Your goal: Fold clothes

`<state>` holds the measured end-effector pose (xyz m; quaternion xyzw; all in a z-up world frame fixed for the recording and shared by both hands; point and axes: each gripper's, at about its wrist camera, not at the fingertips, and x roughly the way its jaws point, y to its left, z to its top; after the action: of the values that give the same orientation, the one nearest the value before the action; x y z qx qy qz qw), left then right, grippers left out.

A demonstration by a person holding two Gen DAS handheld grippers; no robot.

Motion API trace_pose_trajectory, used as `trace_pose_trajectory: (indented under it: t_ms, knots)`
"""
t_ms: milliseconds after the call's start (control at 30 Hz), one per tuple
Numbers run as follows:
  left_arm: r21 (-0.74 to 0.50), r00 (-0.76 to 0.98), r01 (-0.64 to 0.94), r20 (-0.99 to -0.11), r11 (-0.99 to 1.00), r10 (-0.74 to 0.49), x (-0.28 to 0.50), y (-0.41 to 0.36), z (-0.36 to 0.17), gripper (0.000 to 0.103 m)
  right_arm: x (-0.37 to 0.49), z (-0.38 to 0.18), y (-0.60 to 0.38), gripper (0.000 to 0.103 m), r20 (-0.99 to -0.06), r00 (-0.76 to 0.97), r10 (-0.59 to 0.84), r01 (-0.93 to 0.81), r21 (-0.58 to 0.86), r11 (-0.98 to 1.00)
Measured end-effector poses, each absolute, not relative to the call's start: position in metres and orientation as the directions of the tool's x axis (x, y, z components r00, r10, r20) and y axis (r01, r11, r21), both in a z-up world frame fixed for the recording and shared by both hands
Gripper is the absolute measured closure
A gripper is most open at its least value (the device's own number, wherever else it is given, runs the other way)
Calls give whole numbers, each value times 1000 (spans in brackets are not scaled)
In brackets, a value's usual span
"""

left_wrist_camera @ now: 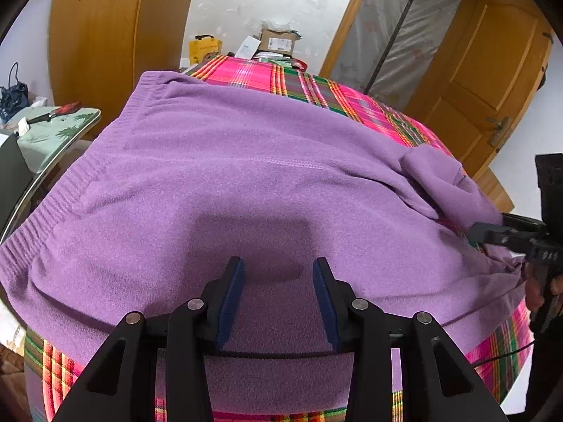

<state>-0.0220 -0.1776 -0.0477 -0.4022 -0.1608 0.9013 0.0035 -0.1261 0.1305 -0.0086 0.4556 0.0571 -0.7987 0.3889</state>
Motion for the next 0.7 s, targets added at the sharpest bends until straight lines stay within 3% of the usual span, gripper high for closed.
trace_pose_trajectory:
  t_ms: [200, 300, 433, 567, 700]
  knots:
    - [-308, -685, 111, -713, -945, 152, -21, -181, -49, 60, -135, -11, 199, 56, -717, -309, -625, 474, 454, -755]
    - [-313, -685, 99, -710, -945, 164, -21, -181, -49, 55, -135, -15, 208, 56, -733, -292, -614, 473, 448, -759]
    - [-310, -686, 82, -707, -947, 172, -22, -177, -49, 48, -159, -11, 247, 56, -640, -401, -656, 302, 583, -754]
    - [-309, -686, 78, -707, -948, 174, -23, -176, -49, 46, -196, -20, 253, 62, -656, -442, -612, 215, 585, -782]
    - [-310, -685, 79, -707, -947, 174, -23, -176, -49, 46, -220, -33, 225, 64, -669, -371, -644, 248, 597, -763]
